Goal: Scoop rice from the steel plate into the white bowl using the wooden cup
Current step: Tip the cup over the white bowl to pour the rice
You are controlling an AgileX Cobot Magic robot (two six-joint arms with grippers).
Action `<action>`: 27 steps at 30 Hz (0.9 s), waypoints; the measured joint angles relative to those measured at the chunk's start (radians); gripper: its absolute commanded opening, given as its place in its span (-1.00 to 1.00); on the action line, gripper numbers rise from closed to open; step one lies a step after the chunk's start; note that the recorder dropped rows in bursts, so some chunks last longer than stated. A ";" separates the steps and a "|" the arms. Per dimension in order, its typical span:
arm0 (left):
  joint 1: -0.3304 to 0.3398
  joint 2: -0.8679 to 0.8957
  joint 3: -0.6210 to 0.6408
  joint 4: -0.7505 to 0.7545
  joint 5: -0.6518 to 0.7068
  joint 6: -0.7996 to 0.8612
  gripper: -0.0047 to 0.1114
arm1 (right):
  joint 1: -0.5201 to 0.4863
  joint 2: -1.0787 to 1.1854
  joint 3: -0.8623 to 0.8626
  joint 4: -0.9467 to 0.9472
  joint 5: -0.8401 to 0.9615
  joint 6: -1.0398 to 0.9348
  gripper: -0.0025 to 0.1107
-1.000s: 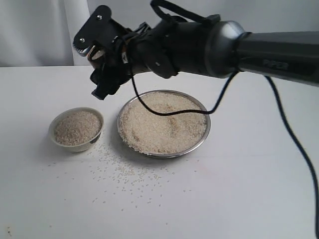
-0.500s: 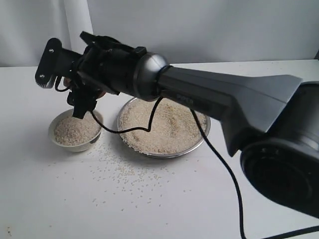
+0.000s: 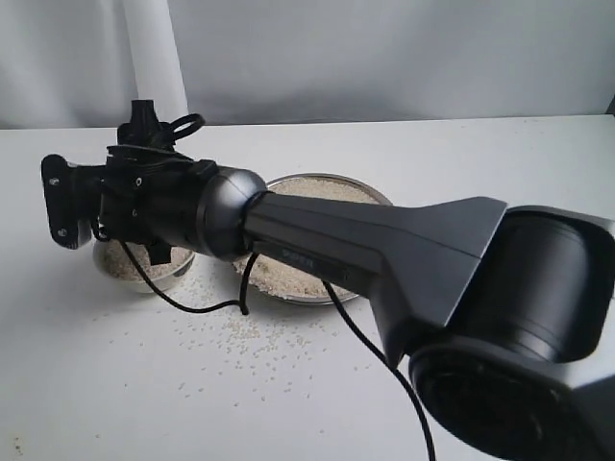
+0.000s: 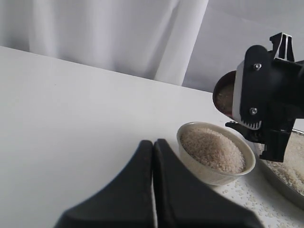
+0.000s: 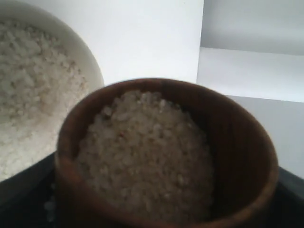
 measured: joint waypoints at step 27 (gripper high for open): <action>0.000 0.000 0.000 0.000 0.000 0.000 -0.92 | 0.073 0.070 0.000 -0.399 0.198 -0.224 -0.96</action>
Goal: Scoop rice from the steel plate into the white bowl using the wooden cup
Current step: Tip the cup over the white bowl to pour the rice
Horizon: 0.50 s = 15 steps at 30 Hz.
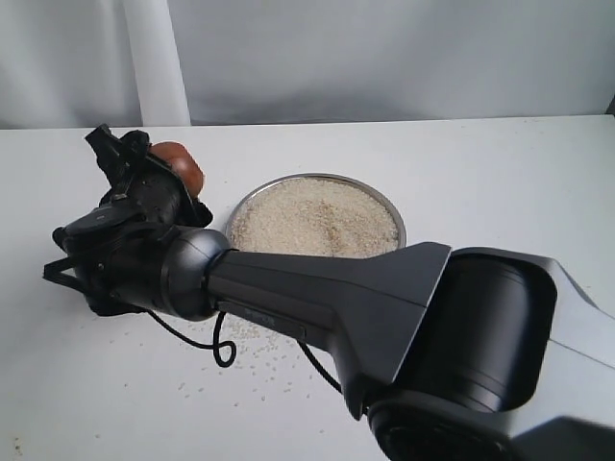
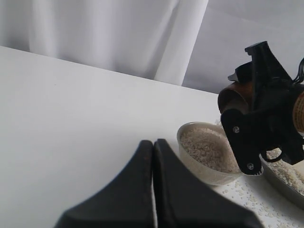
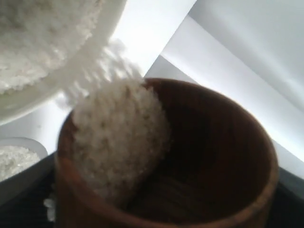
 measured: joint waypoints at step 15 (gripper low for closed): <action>0.000 0.000 0.000 0.000 0.000 0.000 -0.92 | 0.002 0.000 0.000 -0.164 0.021 -0.036 -0.96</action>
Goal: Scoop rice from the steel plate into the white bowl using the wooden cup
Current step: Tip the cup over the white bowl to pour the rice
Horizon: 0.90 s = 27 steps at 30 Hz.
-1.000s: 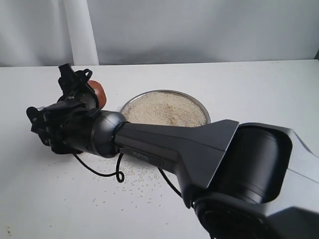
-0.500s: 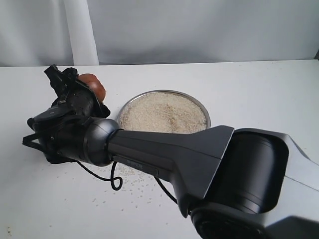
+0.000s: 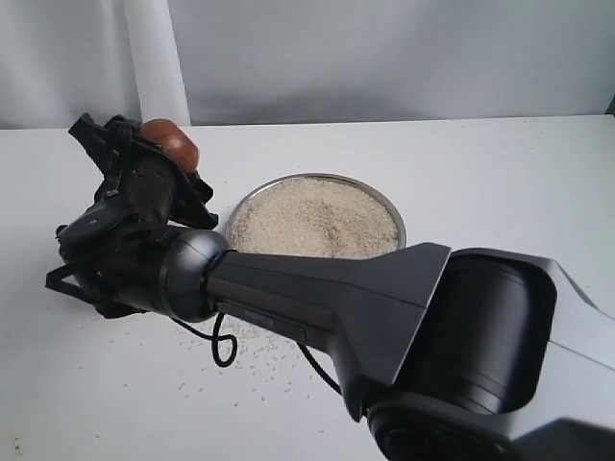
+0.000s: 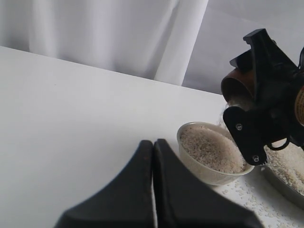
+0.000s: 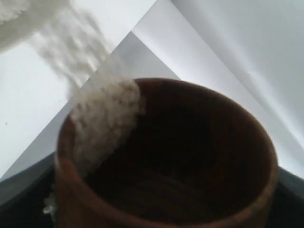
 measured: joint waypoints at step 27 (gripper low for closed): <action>0.000 0.000 0.000 0.000 0.000 0.000 -0.92 | 0.018 0.000 0.000 0.016 -0.003 -0.095 -0.96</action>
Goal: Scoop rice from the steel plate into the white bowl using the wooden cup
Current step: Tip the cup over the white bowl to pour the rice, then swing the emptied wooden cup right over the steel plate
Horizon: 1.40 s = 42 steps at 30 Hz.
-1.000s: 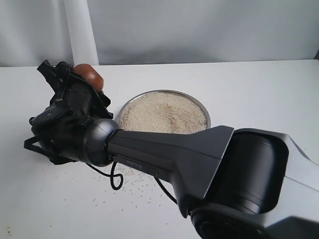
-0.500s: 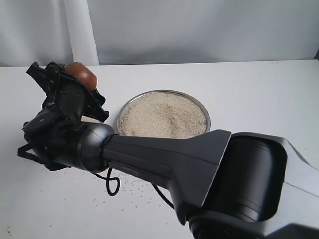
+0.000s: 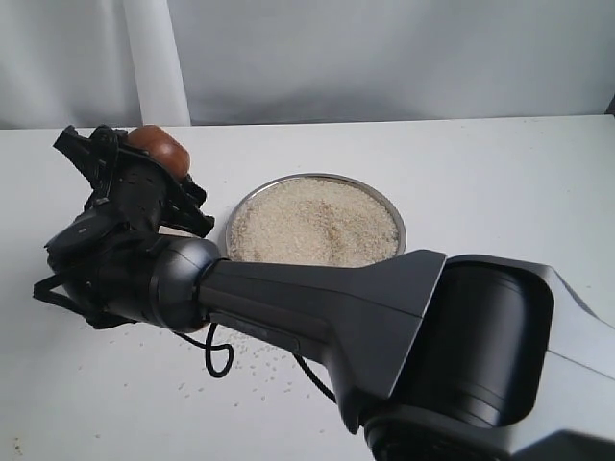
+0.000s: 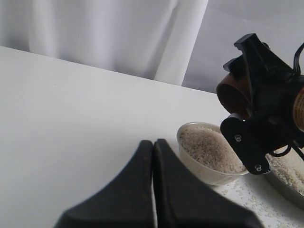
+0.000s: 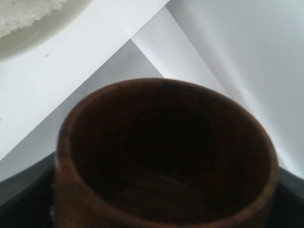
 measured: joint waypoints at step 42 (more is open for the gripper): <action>0.000 0.000 0.000 0.000 0.000 0.000 -0.92 | -0.325 -0.331 -0.002 0.953 0.320 -0.008 -0.96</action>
